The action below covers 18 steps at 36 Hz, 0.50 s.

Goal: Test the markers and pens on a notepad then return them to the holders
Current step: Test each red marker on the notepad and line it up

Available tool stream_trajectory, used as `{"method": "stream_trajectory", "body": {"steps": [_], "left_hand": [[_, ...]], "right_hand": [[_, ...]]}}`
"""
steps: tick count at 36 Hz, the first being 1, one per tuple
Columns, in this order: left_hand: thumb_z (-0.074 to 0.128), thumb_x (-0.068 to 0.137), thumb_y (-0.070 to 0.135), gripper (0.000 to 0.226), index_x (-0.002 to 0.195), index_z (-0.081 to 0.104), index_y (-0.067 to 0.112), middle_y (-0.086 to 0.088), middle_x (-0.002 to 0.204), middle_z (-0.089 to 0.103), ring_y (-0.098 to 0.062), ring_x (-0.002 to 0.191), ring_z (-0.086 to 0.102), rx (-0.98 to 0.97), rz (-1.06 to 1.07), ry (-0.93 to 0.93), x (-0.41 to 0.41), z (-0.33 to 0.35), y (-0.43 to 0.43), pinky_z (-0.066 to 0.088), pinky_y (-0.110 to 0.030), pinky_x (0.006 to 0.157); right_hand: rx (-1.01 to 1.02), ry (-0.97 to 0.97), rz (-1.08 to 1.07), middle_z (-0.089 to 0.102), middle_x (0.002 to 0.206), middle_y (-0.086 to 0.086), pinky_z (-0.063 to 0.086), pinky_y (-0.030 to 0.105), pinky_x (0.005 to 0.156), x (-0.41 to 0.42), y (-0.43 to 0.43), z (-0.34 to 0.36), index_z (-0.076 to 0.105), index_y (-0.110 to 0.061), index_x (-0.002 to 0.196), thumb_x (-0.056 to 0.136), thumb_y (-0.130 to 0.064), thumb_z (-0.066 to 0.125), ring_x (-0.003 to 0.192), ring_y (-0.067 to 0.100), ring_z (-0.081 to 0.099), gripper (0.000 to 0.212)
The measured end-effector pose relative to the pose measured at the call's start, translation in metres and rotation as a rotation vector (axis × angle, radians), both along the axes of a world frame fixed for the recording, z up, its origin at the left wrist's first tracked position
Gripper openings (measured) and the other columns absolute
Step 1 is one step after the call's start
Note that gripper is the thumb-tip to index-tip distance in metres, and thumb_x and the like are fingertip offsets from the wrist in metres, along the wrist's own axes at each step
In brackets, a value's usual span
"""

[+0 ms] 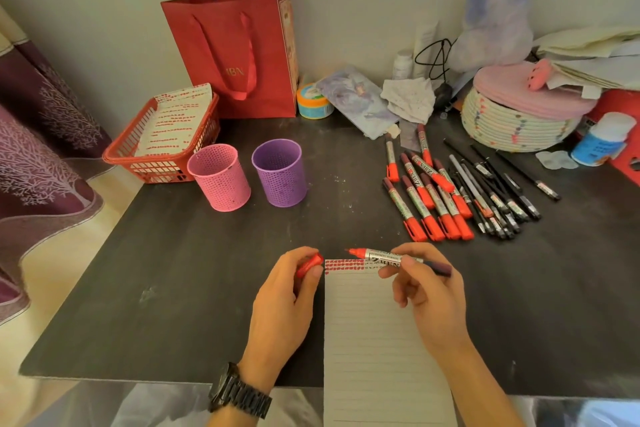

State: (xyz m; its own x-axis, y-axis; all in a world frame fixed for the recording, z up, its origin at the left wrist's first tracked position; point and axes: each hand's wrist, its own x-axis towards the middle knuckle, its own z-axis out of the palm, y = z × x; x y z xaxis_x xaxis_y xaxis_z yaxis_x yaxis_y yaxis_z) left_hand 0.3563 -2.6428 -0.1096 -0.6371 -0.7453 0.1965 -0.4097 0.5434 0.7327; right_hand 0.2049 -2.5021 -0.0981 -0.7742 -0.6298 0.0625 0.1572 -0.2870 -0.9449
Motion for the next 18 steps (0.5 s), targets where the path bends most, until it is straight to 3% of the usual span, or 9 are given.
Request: {"method": "stream_trajectory", "body": {"steps": [8, 13, 18], "left_hand": [[0.043, 0.090, 0.059, 0.027, 0.117, 0.047, 0.062, 0.032, 0.115, 0.052, 0.001, 0.101, 0.056, -0.074, -0.059, 0.047, 0.0023, -0.0013, -0.0014, 0.043, -0.006, 0.080], [0.047, 0.093, 0.054, 0.029, 0.121, 0.055, 0.052, 0.027, 0.116, 0.054, -0.008, 0.093, 0.059, -0.082, -0.105, 0.040, 0.0029, -0.0028, -0.0002, 0.046, -0.011, 0.076], [0.047, 0.095, 0.054, 0.031, 0.124, 0.057, 0.048, 0.027, 0.116, 0.055, -0.008, 0.089, 0.060, -0.125, -0.143, 0.034, 0.0028, -0.0028, 0.0016, 0.050, -0.016, 0.072]], "right_hand": [[0.056, 0.051, 0.038, 0.074, 0.074, 0.018, 0.042, 0.022, 0.045, 0.0000, -0.0003, 0.0001, 0.069, -0.019, 0.084, 0.086, -0.021, 0.060, 0.047, 0.018, 0.053, 0.010], [0.116, 0.118, 0.088, 0.076, 0.077, 0.014, 0.043, 0.020, 0.047, 0.0028, -0.0012, 0.0031, 0.070, -0.023, 0.085, 0.085, -0.030, 0.065, 0.049, 0.014, 0.053, 0.008], [0.188, 0.210, 0.093, 0.076, 0.076, 0.007, 0.045, 0.019, 0.050, 0.0036, -0.0004, 0.0023, 0.075, -0.026, 0.087, 0.090, -0.021, 0.070, 0.051, 0.009, 0.055, 0.008]]}}
